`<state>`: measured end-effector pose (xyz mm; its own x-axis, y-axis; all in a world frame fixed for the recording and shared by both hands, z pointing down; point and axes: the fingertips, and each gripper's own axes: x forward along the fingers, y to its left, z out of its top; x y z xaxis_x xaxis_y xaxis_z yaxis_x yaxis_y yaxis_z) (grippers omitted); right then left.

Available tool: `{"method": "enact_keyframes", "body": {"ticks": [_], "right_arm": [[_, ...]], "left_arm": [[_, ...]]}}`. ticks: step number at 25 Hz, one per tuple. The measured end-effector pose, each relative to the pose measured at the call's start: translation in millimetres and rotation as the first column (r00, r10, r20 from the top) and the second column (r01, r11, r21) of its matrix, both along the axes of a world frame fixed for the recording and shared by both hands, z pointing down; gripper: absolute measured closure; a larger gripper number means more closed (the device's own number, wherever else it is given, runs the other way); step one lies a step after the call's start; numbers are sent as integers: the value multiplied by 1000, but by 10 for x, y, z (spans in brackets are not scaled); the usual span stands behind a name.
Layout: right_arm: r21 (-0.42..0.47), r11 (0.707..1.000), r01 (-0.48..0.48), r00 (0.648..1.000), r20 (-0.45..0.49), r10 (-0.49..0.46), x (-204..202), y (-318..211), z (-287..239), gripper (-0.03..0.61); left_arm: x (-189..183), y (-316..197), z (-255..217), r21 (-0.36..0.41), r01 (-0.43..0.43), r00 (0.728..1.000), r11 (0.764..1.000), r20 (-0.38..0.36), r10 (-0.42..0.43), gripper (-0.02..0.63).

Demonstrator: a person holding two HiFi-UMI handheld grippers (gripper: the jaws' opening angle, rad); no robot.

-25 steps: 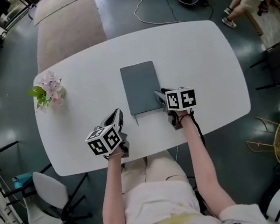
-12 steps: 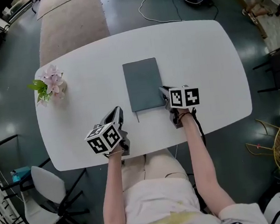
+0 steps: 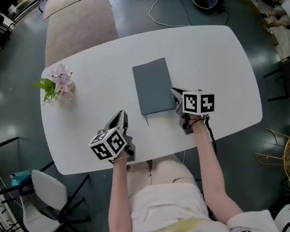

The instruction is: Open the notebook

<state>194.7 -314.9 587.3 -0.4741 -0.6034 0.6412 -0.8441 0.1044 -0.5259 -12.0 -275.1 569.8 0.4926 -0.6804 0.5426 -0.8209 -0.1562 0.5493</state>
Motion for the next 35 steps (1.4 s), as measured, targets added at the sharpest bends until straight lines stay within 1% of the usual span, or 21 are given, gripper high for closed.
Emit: {"method": "enact_keyframes", "body": {"ticks": [3,5,10,16,24,30,35], "right_arm": [[34,999,8,1000,14,-9,-93,-14,-149,545],[50,999,17,1000,3,-17,-159,-13,-220,545],[81,997,8,999,-41,-5,-268,10,-375,546],[155,986,54,991,-130,-34,-547,-21,-668,546],[203,972,122,960,-274,-64,-976,-51,-945,546],[211,967,142,934,-353,-60,-1219,-67,-1000,546],[211,964,160,916,-396,-65,-1401,-72,-1011,546]], "left_arm": [[-128,11,-10,9,8,1000,1000,-3,-8,614],[-220,21,-2,12,13,1000,1000,-9,-13,615],[-387,38,-35,18,5,999,1000,-32,-4,615],[-613,34,-86,34,1,998,999,-56,1,615],[-954,49,-174,50,7,998,999,-66,-4,615],[-1187,55,-223,67,19,997,998,-71,-14,615],[-1342,59,-251,78,28,997,997,-74,-22,615]]}}
